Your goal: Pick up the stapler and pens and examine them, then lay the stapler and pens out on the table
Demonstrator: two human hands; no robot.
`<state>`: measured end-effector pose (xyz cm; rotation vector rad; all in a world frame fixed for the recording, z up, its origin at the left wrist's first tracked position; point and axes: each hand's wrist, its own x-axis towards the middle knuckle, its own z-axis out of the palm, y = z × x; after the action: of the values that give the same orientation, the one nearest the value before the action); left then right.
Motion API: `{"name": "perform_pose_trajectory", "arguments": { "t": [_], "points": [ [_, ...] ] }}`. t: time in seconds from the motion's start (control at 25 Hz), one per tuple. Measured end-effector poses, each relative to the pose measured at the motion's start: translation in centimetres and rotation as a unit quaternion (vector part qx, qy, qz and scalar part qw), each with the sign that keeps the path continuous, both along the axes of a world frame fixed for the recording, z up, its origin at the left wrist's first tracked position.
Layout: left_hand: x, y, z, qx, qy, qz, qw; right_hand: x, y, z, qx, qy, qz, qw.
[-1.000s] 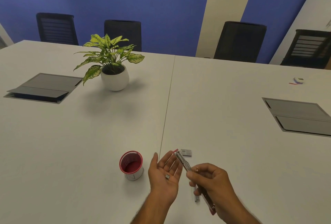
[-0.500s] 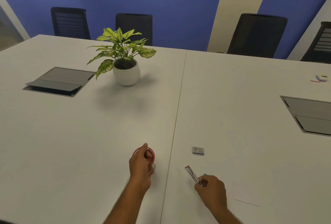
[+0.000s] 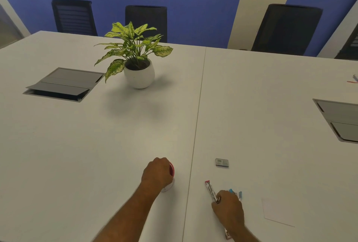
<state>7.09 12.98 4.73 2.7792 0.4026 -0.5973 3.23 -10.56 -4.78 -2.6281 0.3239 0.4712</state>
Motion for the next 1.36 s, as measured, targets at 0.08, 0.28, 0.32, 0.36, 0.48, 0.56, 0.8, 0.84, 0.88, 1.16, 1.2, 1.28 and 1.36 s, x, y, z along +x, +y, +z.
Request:
{"name": "perform_pose_trajectory", "arguments": {
  "t": [0.08, 0.28, 0.32, 0.36, 0.48, 0.56, 0.8, 0.84, 0.88, 1.16, 1.2, 1.28, 1.36],
  "points": [
    [0.2, 0.0, -0.5, 0.034, 0.01, -0.043, 0.998, 0.4, 0.1, -0.2, -0.004, 0.005, 0.007, 1.0],
    [0.7, -0.3, -1.2, 0.065, 0.013, -0.088, 0.994, 1.3, 0.0, -0.4, 0.019, 0.015, -0.002, 1.0],
    [0.7, -0.4, -1.2, 0.069, 0.013, -0.096, 0.993, 1.5, -0.1, -0.4, 0.021, 0.019, 0.0, 1.0],
    [0.8, -0.4, -1.3, 0.074, 0.013, -0.105, 0.992, 1.6, -0.2, -0.4, 0.025, 0.023, 0.0, 0.999],
    [0.7, -0.6, -0.9, 0.09, 0.004, -0.114, 0.989, 1.6, -0.4, -0.3, 0.048, 0.014, -0.006, 0.999],
    [0.9, -1.1, -0.2, 0.1, -0.033, -0.114, 0.988, 1.7, -0.5, 0.3, 0.044, -0.017, -0.022, 0.999],
    [2.9, -5.9, 0.7, -0.009, -0.162, -0.1, 0.982, 3.2, -2.9, 1.3, 0.057, -0.091, -0.087, 0.99],
    [3.5, -7.0, 0.1, -0.057, -0.157, -0.086, 0.982, 3.7, -3.3, 1.4, 0.08, -0.089, -0.103, 0.987],
    [4.2, -8.1, -0.8, -0.111, -0.14, -0.063, 0.982, 4.4, -3.8, 1.3, 0.104, -0.084, -0.121, 0.984],
    [7.0, -13.1, -6.4, -0.303, 0.0, 0.055, 0.951, 8.9, -5.1, 0.5, 0.163, -0.002, -0.127, 0.978],
    [7.1, -13.6, -6.8, -0.311, 0.013, 0.065, 0.948, 9.5, -5.2, 0.4, 0.165, 0.005, -0.118, 0.979],
    [7.4, -14.5, -7.4, -0.328, 0.028, 0.077, 0.941, 10.4, -5.1, 0.4, 0.168, 0.028, -0.1, 0.98],
    [7.8, -15.2, -7.8, -0.333, 0.03, 0.079, 0.939, 10.9, -5.0, 0.3, 0.187, 0.043, -0.091, 0.977]
  ]
}}
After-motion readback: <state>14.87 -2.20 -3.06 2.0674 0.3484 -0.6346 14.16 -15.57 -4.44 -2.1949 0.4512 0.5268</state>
